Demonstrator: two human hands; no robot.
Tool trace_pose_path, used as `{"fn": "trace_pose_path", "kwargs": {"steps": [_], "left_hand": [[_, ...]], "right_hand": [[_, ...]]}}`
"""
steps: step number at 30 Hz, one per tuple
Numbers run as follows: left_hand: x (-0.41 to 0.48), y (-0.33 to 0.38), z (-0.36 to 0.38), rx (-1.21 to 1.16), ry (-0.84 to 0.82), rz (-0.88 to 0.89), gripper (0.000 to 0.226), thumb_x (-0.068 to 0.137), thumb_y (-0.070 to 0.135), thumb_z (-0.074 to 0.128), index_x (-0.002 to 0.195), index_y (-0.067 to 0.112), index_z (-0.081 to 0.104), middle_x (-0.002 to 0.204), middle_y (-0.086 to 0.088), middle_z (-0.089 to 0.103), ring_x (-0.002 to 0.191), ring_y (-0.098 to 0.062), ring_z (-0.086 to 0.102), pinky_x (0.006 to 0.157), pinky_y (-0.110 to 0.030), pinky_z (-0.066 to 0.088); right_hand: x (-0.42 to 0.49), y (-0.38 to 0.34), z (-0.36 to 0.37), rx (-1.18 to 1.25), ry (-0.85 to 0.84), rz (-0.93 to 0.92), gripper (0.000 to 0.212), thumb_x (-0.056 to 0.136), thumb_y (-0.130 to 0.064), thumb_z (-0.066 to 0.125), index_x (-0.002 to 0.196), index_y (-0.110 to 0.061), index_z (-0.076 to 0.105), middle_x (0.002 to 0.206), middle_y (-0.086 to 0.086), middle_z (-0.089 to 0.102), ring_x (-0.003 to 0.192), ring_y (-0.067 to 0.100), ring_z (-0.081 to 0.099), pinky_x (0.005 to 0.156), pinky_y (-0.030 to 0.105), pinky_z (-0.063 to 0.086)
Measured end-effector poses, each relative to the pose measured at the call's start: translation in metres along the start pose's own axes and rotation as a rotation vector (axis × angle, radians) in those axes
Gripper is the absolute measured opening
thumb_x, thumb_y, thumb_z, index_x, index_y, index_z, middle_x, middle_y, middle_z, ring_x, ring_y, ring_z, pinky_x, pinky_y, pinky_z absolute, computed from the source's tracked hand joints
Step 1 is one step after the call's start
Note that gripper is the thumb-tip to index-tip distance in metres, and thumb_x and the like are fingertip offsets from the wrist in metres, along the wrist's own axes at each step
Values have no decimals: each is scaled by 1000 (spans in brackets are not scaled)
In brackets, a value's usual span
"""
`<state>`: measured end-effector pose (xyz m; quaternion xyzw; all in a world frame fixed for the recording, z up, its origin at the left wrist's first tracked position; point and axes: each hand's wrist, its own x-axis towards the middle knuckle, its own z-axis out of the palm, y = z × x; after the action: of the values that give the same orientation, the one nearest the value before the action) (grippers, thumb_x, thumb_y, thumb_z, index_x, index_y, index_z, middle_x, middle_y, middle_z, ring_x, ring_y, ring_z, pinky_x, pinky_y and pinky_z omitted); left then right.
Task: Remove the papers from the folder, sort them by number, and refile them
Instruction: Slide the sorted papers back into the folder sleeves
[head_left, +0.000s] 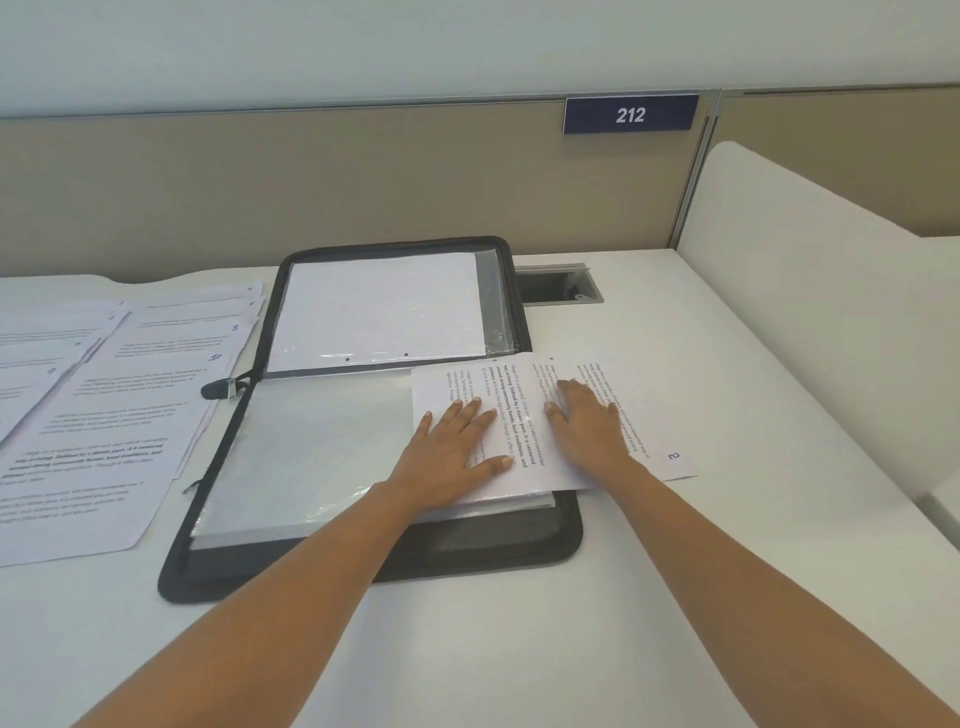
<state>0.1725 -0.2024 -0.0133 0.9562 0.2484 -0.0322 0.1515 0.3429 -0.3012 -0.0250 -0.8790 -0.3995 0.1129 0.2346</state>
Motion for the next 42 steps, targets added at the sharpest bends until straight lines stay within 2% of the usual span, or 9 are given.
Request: {"fn": "trace_pose_path", "kwargs": {"steps": [5, 15, 19, 23, 26, 28, 33, 38, 42], "left_hand": [[-1, 2, 2, -1, 5, 2, 71, 93, 59, 31, 151, 27, 6, 159, 4, -6, 145, -12, -9, 118, -39, -8], [-2, 3, 3, 0, 11, -10, 71, 93, 60, 31, 151, 27, 5, 159, 5, -6, 145, -12, -9, 118, -41, -7], [-3, 1, 5, 4, 11, -4, 71, 93, 60, 31, 151, 27, 5, 159, 5, -6, 145, -11, -9, 118, -41, -7], [-3, 0, 6, 2, -3, -5, 87, 79, 75, 18, 151, 28, 5, 159, 6, -6, 145, -11, -9, 117, -40, -8], [-3, 0, 5, 8, -1, -7, 78, 89, 69, 26, 151, 27, 5, 159, 5, -6, 145, -11, -8, 117, -40, -8], [-3, 1, 5, 5, 5, -6, 71, 94, 60, 30, 151, 26, 6, 159, 4, -6, 146, -12, -8, 117, -41, -7], [-3, 2, 3, -2, -5, -7, 71, 94, 59, 30, 151, 25, 5, 159, 4, -7, 145, -12, -9, 118, -41, -7], [-3, 3, 2, -23, -4, -7, 70, 94, 59, 29, 151, 26, 5, 159, 4, -6, 145, -12, -9, 117, -41, -8], [-2, 4, 2, -35, -2, -11, 68, 95, 58, 28, 151, 27, 6, 159, 3, -5, 146, -12, -8, 117, -41, -8]], "right_hand": [[-6, 15, -3, -169, 18, 80, 60, 99, -45, 30, 149, -13, 18, 158, 6, 14, 146, 19, 7, 116, 47, 2], [-1, -13, 5, 5, -111, -13, 55, 102, -37, 28, 150, -13, 18, 157, 6, 17, 145, 20, 13, 117, 41, 5], [-2, -8, -13, 125, 119, 113, 50, 98, -28, 41, 144, -12, 32, 146, 11, 37, 135, 27, 31, 108, 39, 28], [-1, 13, -31, 69, 192, 344, 48, 93, -27, 49, 137, -9, 39, 136, 13, 44, 128, 30, 35, 101, 40, 33], [2, 23, -34, 297, 202, 349, 42, 92, -16, 50, 132, -5, 49, 131, 14, 53, 124, 29, 45, 99, 32, 36], [0, 24, -35, 468, 248, 389, 36, 92, -10, 50, 128, -6, 55, 128, 11, 57, 118, 27, 52, 87, 27, 41], [-3, 24, -35, 753, 290, 437, 30, 89, -7, 56, 118, -7, 63, 114, 8, 63, 93, 18, 54, 68, 15, 42], [0, 22, -35, 936, 254, 496, 19, 82, -5, 67, 101, -6, 69, 100, 10, 67, 83, 22, 60, 84, 32, 53], [-1, 6, -27, 976, 185, 459, 12, 83, -2, 66, 93, -8, 69, 95, 10, 68, 79, 23, 63, 65, 24, 53]]}}
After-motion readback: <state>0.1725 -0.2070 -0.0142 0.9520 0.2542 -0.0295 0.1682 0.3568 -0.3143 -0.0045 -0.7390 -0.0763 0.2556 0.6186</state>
